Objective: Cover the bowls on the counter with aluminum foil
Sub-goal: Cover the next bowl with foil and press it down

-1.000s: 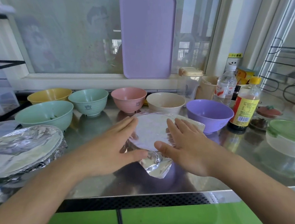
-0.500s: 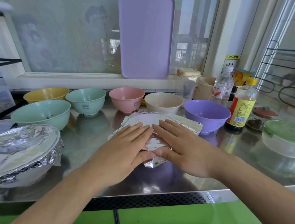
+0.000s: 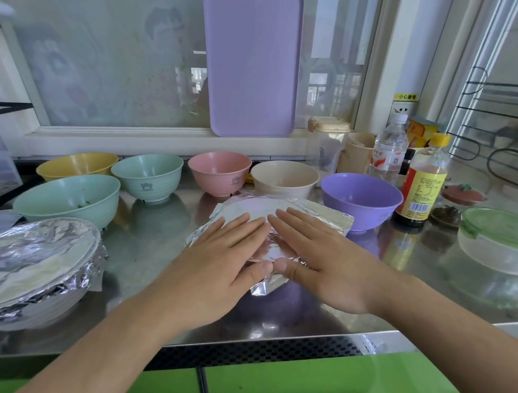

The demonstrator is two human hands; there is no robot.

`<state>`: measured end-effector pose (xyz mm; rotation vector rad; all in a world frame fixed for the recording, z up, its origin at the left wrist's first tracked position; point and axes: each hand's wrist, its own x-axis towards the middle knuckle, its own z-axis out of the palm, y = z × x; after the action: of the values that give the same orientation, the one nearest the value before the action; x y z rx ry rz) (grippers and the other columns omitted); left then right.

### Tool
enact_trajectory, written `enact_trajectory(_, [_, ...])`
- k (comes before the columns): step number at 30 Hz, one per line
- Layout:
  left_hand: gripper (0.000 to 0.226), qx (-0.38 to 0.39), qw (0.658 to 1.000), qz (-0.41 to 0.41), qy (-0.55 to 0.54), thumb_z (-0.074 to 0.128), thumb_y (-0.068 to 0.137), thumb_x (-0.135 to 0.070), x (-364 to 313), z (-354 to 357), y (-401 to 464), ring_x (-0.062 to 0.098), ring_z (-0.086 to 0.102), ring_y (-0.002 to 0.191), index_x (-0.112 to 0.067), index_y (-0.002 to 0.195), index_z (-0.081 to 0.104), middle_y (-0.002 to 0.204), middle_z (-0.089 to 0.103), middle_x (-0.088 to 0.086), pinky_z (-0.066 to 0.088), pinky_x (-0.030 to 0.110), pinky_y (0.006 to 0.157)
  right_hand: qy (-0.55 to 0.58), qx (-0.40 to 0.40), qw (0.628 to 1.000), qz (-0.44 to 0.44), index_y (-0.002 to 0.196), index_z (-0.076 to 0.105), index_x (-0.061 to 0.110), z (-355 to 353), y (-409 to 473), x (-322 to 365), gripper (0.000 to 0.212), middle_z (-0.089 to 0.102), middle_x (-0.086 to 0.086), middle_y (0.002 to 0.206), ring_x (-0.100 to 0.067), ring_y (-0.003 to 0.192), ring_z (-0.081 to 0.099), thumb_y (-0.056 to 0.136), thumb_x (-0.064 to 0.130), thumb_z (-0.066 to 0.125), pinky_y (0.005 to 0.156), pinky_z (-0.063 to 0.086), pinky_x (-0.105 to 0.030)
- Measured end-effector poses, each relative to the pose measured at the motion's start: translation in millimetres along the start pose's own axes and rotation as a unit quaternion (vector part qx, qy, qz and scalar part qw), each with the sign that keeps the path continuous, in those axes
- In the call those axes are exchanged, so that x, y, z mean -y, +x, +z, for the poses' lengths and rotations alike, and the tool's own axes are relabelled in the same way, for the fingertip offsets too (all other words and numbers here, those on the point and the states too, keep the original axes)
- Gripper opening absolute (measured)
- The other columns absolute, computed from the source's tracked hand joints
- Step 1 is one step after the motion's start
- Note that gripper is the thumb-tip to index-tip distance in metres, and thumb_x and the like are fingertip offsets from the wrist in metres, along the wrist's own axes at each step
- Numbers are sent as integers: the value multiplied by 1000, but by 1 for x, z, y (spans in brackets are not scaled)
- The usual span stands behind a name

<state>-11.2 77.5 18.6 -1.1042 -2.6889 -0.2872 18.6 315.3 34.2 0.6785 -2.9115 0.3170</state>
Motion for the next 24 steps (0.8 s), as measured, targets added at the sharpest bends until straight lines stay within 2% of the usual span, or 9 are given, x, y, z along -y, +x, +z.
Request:
enact_trajectory(3, [79,-8,1000,8,25,2,100,-69,-1,4,2,-4,-15,156,-28,168,4,172,-4,-19,-12,23,126,8,-3,1000,-1,169,4,26,2,0,1,77,-2,11,176,-1,159,-13,105,61,30,120,-15,-11])
enact_trajectory(6, [79,-9,999,15,33,5,101,-69,7,6,2,-3,-12,156,-28,168,6,172,-1,-19,-9,25,127,60,0,998,0,169,11,24,-4,-3,-5,68,3,13,175,7,156,-8,111,46,38,116,-11,-4])
enact_trajectory(8, [79,-12,999,26,32,10,100,-69,13,6,2,-2,-8,157,-28,168,8,172,3,-18,-7,25,127,52,-13,998,-17,168,16,22,-4,-5,-11,64,9,13,174,11,153,-6,112,44,37,117,-8,-4])
enact_trajectory(12, [82,-16,999,31,38,21,98,-68,16,7,5,1,-1,159,-26,167,13,172,10,-14,-4,26,128,5,-42,998,-51,167,25,15,6,-4,-20,65,18,7,173,-1,160,3,110,47,32,124,-4,-11])
enact_trajectory(16, [84,-7,1000,23,4,21,95,-77,8,2,2,-9,-13,154,-35,166,4,171,-2,-22,-5,27,128,-5,-53,997,-60,166,28,15,8,-4,-21,67,22,4,173,-6,161,6,111,51,30,126,-3,-14])
enact_trajectory(19, [72,-30,998,32,-50,17,103,-68,-5,0,5,-12,-4,154,-34,166,15,171,7,-24,0,25,128,-10,-59,996,-63,167,28,16,10,-4,-18,68,24,2,174,-10,162,10,110,54,27,129,4,-21])
enact_trajectory(22, [67,-59,997,40,-19,20,107,-56,-9,6,9,-3,10,157,-25,166,25,172,18,-15,7,28,128,-34,-68,996,-53,165,31,15,15,-3,-11,66,29,-1,172,-16,162,18,111,52,28,130,18,-34])
enact_trajectory(24, [66,-74,997,34,1,21,108,-54,-5,12,8,1,14,157,-22,165,28,171,21,-13,9,28,128,-27,-70,996,-46,165,31,14,14,-3,-9,63,30,-1,172,-16,161,19,111,48,30,130,17,-32])
